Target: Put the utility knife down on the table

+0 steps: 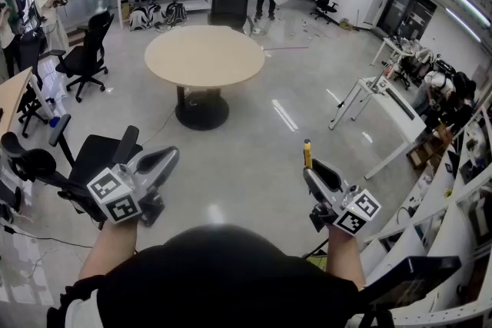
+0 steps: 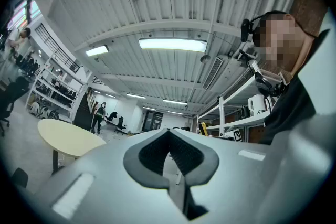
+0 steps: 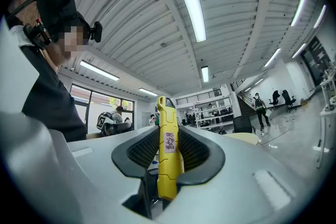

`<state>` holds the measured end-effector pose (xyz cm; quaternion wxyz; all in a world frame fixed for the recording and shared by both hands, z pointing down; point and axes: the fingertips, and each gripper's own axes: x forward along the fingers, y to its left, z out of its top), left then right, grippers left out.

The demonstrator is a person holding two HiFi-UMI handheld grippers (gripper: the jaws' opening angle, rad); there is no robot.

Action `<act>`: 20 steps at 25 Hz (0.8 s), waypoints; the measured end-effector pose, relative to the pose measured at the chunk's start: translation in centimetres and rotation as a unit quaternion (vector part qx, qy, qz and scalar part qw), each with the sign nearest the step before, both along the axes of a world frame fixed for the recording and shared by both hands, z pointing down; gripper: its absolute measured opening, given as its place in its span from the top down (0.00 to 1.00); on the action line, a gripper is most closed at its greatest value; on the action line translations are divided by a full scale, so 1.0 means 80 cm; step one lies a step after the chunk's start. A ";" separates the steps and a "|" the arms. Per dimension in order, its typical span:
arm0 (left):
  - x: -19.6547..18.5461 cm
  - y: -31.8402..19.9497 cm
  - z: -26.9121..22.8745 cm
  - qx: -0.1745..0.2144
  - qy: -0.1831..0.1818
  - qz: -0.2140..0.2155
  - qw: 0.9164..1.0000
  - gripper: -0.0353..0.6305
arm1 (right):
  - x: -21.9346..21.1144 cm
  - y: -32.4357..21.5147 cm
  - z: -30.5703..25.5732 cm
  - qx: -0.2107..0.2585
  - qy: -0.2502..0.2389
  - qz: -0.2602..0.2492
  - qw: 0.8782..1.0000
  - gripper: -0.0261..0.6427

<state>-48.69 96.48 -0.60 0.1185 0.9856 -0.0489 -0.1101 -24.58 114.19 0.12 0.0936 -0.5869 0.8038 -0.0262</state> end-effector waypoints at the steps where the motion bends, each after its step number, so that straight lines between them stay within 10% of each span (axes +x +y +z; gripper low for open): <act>1: 0.001 0.000 0.000 0.000 -0.001 0.001 1.000 0.95 | 0.001 0.001 0.001 -0.001 -0.001 0.001 1.000 0.76; 20: 0.073 0.049 0.008 -0.010 -0.004 0.020 1.000 0.95 | 0.052 0.059 0.010 -0.005 -0.015 -0.005 1.000 0.76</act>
